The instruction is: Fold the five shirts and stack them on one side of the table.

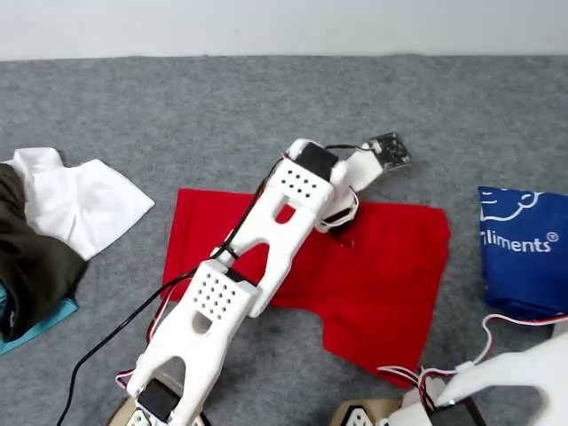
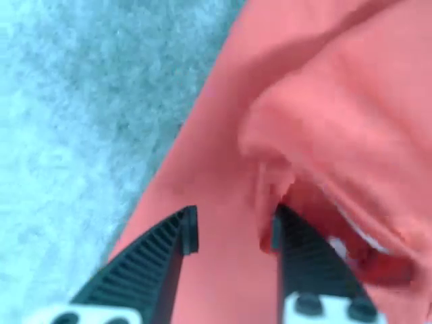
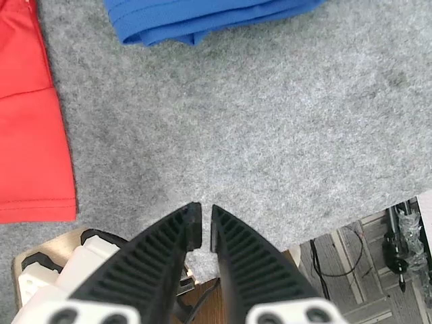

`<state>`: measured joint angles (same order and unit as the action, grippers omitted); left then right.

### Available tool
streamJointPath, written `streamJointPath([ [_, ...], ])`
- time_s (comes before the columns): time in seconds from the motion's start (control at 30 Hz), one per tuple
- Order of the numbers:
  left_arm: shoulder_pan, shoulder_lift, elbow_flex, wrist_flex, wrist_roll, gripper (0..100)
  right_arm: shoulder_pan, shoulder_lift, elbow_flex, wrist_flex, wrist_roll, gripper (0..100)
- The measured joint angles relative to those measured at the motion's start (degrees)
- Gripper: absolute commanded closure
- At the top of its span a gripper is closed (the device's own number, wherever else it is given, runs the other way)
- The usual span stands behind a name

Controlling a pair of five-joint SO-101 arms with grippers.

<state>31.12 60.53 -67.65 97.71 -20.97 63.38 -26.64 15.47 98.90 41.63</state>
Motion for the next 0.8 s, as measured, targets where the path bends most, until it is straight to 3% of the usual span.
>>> streamJointPath([
  [0.1,0.00,-0.09,-4.40,0.88,0.00,81,0.00,0.00,0.00,0.00,0.00,95.7],
  [0.37,2.81,-4.57,-2.11,1.49,0.00,81,0.00,-2.20,0.09,0.00,0.00,95.7],
  [0.67,10.02,-22.24,17.93,1.49,0.00,81,0.00,-7.12,0.09,0.00,0.00,95.7],
  [0.8,10.20,-24.18,25.85,1.49,0.00,82,0.00,-7.30,0.09,0.00,0.00,95.7],
])
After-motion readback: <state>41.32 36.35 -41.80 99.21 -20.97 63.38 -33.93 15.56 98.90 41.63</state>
